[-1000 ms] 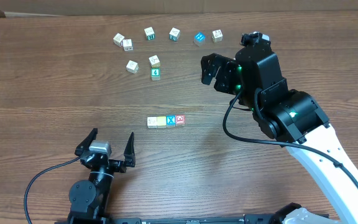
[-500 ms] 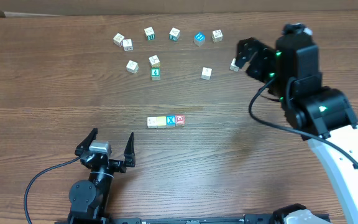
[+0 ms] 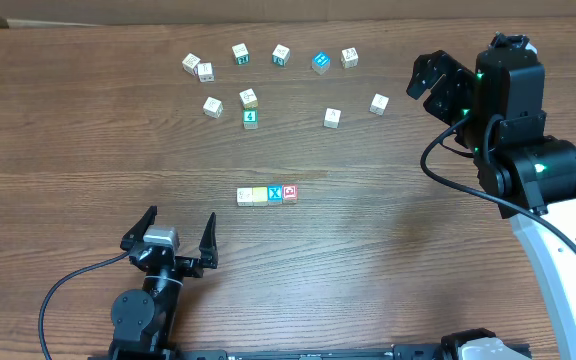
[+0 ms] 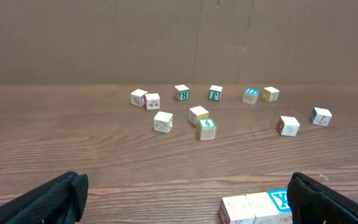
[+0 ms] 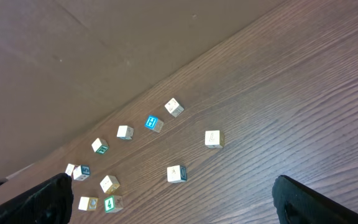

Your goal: Form a horizontal line

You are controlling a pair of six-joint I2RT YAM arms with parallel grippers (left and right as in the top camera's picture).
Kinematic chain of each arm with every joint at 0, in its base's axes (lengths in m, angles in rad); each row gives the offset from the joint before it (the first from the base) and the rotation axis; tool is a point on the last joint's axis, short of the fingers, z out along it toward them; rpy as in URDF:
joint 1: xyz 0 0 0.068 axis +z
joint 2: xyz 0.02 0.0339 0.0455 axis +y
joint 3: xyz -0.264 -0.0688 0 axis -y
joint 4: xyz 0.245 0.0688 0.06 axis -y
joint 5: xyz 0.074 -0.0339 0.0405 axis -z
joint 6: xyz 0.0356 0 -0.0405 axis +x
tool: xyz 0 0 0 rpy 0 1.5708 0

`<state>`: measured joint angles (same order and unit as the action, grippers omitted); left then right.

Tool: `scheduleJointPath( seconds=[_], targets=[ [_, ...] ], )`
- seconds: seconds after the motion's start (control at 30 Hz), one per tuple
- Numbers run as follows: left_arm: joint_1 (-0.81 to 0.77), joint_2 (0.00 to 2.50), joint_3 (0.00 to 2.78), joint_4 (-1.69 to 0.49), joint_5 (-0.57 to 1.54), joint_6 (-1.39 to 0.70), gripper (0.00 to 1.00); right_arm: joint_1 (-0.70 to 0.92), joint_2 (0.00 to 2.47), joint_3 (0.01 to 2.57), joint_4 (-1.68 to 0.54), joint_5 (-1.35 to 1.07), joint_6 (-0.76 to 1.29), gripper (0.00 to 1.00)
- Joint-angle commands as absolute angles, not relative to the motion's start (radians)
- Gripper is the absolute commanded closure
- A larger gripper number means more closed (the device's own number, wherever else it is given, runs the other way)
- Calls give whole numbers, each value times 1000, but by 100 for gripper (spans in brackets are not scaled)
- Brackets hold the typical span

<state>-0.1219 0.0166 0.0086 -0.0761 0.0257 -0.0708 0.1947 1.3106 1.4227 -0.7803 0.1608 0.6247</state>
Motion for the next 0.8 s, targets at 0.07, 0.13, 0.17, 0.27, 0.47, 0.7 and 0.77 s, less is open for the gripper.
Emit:
scheduleJointPath(
  seconds=[0.07,0.13,0.17,0.27,0.47,0.7,0.77],
  targets=[
    [-117,4,4,-78,19,-48,0,189,1286,1397,-778,163,621,0],
    [-117,4,4,-78,19,-48,0,189,1276,1357,-778,163,621,0],
    [-117,4,4,-78,19,-48,0,189,1268,1328,-779,163,621,0],
    [-117,4,4,-78,19,-48,1,189,1237,1230,-779,163,621,0],
    [-117,4,4,-78,19,-48,0,189,1171,1042,-809,163,621,0],
    [-117,4,4,-78,19,-48,0,189,1134,974,-856,163,621,0],
    [-117,4,4,-78,19,-48,1,189,1133,968,-867,163,621,0]
  ],
)
